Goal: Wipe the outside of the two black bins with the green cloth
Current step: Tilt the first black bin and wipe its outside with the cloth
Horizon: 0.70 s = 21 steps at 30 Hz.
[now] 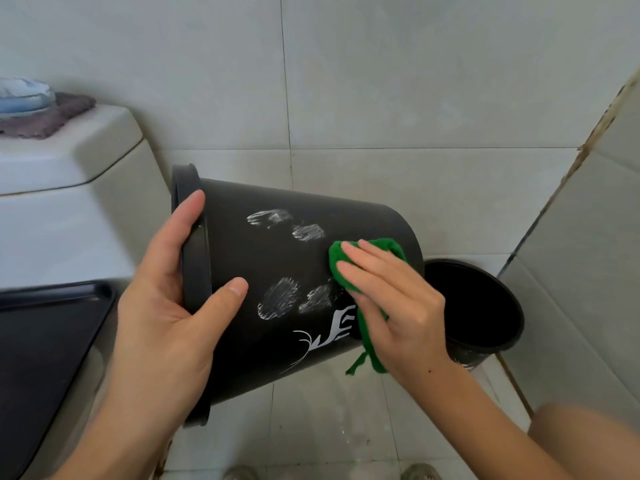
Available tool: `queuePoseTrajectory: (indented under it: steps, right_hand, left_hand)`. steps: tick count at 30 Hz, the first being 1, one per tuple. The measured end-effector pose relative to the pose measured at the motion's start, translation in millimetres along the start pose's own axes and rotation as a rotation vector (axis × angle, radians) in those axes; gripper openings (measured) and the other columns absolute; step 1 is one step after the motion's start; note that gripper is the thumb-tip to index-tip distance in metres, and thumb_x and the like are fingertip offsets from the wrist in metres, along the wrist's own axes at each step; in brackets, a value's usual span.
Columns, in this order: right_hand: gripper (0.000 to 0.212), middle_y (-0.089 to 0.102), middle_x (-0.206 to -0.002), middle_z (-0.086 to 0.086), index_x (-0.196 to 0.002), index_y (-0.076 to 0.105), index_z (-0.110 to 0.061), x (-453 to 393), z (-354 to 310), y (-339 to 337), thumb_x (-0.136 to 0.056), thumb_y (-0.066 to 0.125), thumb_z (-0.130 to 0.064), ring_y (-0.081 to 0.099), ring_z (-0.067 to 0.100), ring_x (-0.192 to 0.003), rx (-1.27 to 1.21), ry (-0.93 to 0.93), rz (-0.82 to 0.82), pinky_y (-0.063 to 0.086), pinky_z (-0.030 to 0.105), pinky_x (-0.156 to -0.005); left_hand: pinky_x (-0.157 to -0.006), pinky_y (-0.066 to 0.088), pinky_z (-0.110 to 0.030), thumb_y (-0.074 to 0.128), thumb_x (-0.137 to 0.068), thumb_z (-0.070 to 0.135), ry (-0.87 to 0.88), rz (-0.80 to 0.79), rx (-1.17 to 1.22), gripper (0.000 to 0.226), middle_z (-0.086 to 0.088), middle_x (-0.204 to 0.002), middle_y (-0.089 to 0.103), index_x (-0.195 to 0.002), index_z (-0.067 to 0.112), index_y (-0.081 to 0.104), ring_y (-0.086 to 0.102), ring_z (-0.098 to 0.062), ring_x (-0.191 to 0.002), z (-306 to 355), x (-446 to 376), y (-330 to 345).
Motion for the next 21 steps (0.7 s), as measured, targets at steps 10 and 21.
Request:
queuePoseTrajectory:
  steps: [10,21]
  right_hand:
    - [0.022,0.065,-0.12,0.009,-0.108,0.071,0.0,0,18,-6,-0.09,0.06,0.003,0.06,0.025,-0.118,0.048,0.057,0.051,0.048,0.039,-0.102]
    - [0.022,0.067,-0.118,0.009,-0.108,0.071,-0.001,-3,30,-3,-0.088,0.063,0.003,0.063,0.024,-0.113,0.028,0.115,0.05,0.051,0.042,-0.096]
  left_hand:
    - [-0.089,0.051,-0.014,0.055,-0.082,-0.021,0.016,0.014,0.003,0.077,0.035,-0.113,0.064,-0.126,0.042,0.049,0.062,0.008,-0.108,1,-1,0]
    - [-0.08,0.048,-0.005,0.054,-0.081,-0.025,0.014,0.004,-0.01,0.078,0.038,-0.108,0.065,-0.126,0.038,0.047,0.062,0.012,-0.101,1,2,7]
Point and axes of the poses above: each hand's wrist, its own x-axis away from the middle knuckle, its own y-axis out of the palm, z = x × y, the point moved 10 cm from there along -x, towards the middle knuckle
